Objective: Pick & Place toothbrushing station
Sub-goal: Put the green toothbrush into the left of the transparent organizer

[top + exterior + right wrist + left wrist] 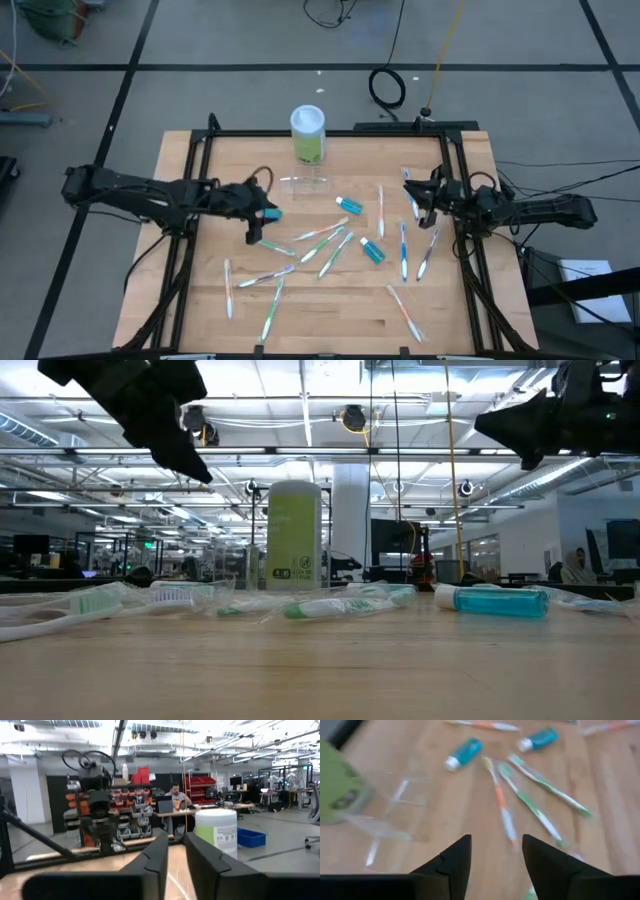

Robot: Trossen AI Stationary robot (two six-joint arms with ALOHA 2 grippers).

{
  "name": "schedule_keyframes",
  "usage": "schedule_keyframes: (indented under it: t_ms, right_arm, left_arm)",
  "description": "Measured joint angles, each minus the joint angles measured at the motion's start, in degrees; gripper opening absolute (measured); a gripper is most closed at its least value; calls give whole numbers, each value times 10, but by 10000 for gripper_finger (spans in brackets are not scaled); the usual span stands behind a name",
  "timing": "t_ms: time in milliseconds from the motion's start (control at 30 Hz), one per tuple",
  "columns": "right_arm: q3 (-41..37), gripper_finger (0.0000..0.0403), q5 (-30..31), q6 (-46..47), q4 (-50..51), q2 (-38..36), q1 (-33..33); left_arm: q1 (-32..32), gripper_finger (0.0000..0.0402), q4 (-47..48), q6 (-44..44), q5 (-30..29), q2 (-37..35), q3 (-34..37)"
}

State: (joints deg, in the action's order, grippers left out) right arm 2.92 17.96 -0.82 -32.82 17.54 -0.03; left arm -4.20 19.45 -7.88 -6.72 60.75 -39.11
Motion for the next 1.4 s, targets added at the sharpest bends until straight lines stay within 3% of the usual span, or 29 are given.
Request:
schedule_keyframes:
  t_ms: [233, 400, 567, 700, 867, 1200, 1400]
  right_arm:
    - [0, 113, 1, -13, -28, 62, 0]
    - [0, 116, 0, -8, -31, 83, 0]
    - [0, 116, 0, 1, -30, 85, 0]
    - [0, 116, 0, 1, -30, 85, 0]
    - [0, 116, 0, 0, -35, 85, 0]
    - [0, 116, 0, -4, -67, 85, 0]
    - [0, 116, 0, 0, -68, 85, 0]
  left_arm:
    - [-62, 183, -45, -24, 24, 118, 0]
    - [-75, 176, -76, -18, 28, 208, -15]
    - [-78, 175, -77, -41, 90, 282, -29]
    - [-84, 175, -77, -39, 79, 318, -30]
    - [-86, 157, -79, -39, 74, 328, -32]
    - [-86, 12, -53, -43, 67, 315, -41]
    - [-86, 23, 8, -39, 8, 240, -84]
